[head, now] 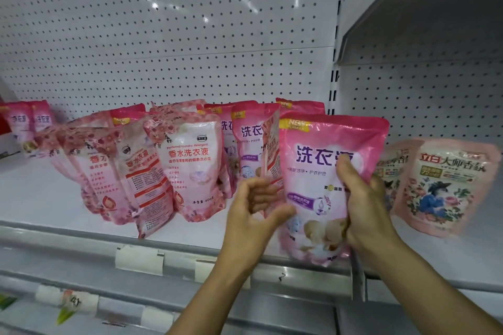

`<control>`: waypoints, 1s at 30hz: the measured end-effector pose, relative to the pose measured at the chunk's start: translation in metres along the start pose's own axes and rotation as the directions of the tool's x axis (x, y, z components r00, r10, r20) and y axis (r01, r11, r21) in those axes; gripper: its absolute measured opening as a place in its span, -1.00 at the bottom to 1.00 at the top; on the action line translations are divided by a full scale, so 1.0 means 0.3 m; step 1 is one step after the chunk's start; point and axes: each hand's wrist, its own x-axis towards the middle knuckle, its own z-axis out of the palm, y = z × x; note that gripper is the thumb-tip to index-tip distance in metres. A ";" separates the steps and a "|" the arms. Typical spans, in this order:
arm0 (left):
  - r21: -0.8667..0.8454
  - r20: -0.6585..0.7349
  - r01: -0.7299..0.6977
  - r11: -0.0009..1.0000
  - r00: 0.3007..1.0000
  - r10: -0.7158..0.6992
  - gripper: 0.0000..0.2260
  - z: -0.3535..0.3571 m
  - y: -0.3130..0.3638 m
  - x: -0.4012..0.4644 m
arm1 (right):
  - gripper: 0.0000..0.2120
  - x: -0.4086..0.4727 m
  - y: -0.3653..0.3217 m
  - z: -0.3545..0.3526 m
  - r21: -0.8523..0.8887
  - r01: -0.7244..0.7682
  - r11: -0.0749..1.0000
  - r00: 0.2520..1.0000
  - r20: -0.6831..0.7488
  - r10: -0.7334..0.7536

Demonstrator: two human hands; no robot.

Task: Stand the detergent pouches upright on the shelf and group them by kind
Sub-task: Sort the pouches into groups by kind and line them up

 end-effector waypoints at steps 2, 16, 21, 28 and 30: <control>-0.070 0.151 0.092 0.993 0.985 -0.080 -0.40 0.016 0.016 -0.018 | -0.79 -0.013 -0.011 0.049 0.051 -0.013 0.999 0.996 0.090 0.008; -0.140 -0.386 0.036 0.990 0.918 -0.088 -0.43 -0.176 -0.002 -0.066 | 0.12 0.095 0.196 0.250 -0.604 0.069 0.794 0.991 0.134 0.016; -0.122 -0.412 0.038 0.992 0.907 -0.085 -0.48 -0.213 -0.012 -0.074 | -0.13 0.162 0.268 0.264 -0.677 -0.014 0.736 0.999 0.017 0.035; -0.145 -0.468 0.021 0.989 0.879 -0.087 -0.54 -0.261 -0.019 -0.080 | -0.43 0.266 0.255 0.094 -0.639 -0.086 0.764 0.967 -0.238 -0.090; -0.162 -0.473 0.017 0.987 0.876 -0.093 -0.53 -0.264 -0.021 -0.076 | -0.39 0.287 0.239 0.063 -0.644 -0.099 0.759 0.958 -0.269 -0.104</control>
